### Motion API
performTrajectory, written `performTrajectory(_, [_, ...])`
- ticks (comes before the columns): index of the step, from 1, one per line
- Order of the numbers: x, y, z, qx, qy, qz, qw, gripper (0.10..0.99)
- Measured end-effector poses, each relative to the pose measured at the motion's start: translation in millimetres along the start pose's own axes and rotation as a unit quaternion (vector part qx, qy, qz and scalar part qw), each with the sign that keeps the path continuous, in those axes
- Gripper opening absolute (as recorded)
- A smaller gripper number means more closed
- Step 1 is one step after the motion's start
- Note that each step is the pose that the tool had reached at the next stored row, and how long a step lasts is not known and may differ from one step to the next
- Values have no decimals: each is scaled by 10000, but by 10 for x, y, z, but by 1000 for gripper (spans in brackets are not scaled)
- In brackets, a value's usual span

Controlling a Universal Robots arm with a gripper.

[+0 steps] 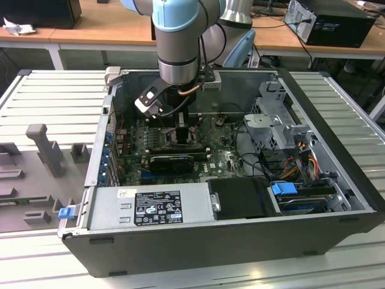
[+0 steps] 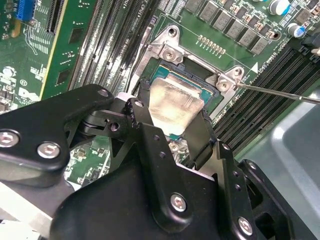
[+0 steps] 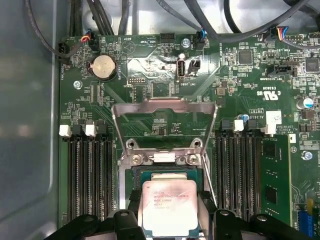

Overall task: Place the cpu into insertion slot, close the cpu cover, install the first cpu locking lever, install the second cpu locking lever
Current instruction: 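Place the cpu into insertion slot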

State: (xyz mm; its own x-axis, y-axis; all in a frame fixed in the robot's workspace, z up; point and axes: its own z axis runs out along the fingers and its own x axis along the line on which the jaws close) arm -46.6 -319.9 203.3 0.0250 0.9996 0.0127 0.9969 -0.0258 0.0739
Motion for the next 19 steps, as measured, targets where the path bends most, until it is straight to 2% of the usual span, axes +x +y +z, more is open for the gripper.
performTrajectory(8, [1, -1, 7, 1, 0, 1, 10000, 537])
performTrajectory(9, [6, -2, 9, 1, 8, 2, 10000, 604])
performTrajectory(14, [42, -3, 20, 3, 70, 6, 10000, 604])
performTrajectory(16, [28, -3, 20, 3, 58, 5, 10000, 604])
performTrajectory(19, [6, -2, 21, 1, 7, 2, 10000, 604])
